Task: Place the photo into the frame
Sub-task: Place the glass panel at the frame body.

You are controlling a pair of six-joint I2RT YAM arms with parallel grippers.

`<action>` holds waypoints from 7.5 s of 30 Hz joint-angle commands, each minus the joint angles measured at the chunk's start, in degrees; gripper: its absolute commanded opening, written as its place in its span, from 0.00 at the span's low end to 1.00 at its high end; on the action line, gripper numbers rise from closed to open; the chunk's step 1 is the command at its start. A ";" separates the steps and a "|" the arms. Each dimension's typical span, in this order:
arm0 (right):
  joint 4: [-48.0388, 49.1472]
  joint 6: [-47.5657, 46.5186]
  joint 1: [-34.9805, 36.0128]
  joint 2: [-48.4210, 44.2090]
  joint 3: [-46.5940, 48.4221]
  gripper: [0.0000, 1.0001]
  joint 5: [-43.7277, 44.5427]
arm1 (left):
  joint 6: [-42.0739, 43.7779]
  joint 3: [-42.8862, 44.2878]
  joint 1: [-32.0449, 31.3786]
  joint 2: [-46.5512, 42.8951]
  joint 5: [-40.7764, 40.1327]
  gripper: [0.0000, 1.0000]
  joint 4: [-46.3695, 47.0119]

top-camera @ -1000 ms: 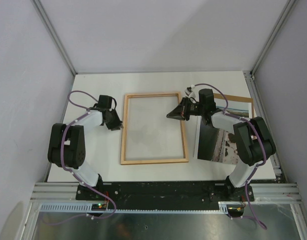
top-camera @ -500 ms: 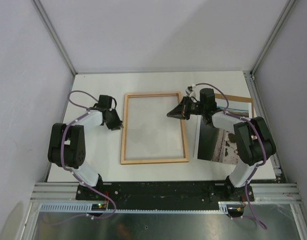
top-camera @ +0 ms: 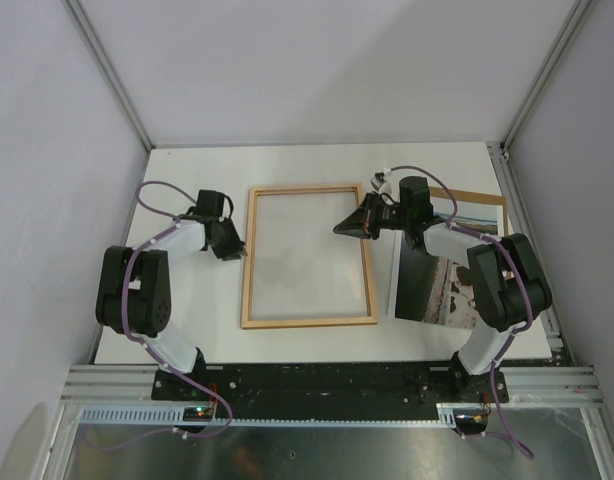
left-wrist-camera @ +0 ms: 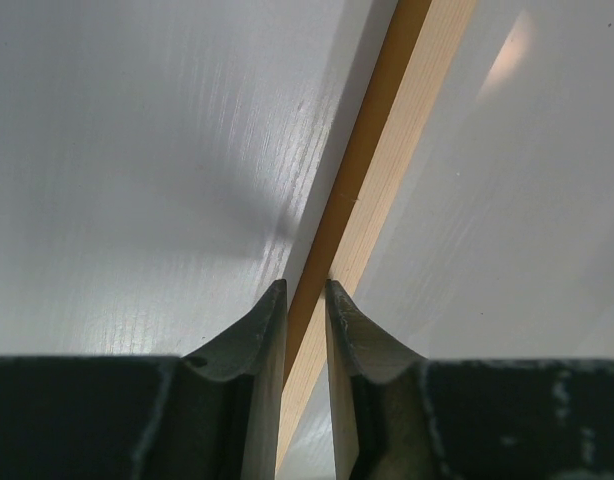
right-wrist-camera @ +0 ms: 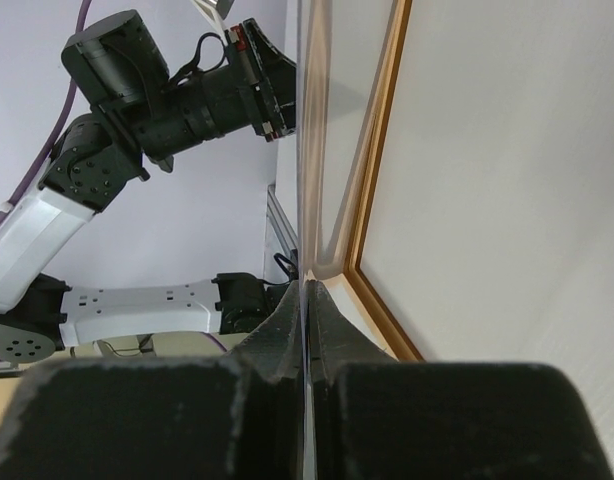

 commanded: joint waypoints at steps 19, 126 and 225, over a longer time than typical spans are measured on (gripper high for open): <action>1.42 -3.34 1.52 0.40 -0.04 0.00 -0.28 | 1.09 -1.57 -0.43 3.74 -2.69 0.25 -2.62; -9.15 -13.76 1.30 4.55 1.88 0.00 6.57 | 1.92 -1.58 -0.43 4.61 -1.75 0.25 -2.64; -37.53 -27.30 0.51 -1.73 6.83 0.43 41.29 | 1.28 5.03 0.05 -1.01 -1.08 0.40 -4.08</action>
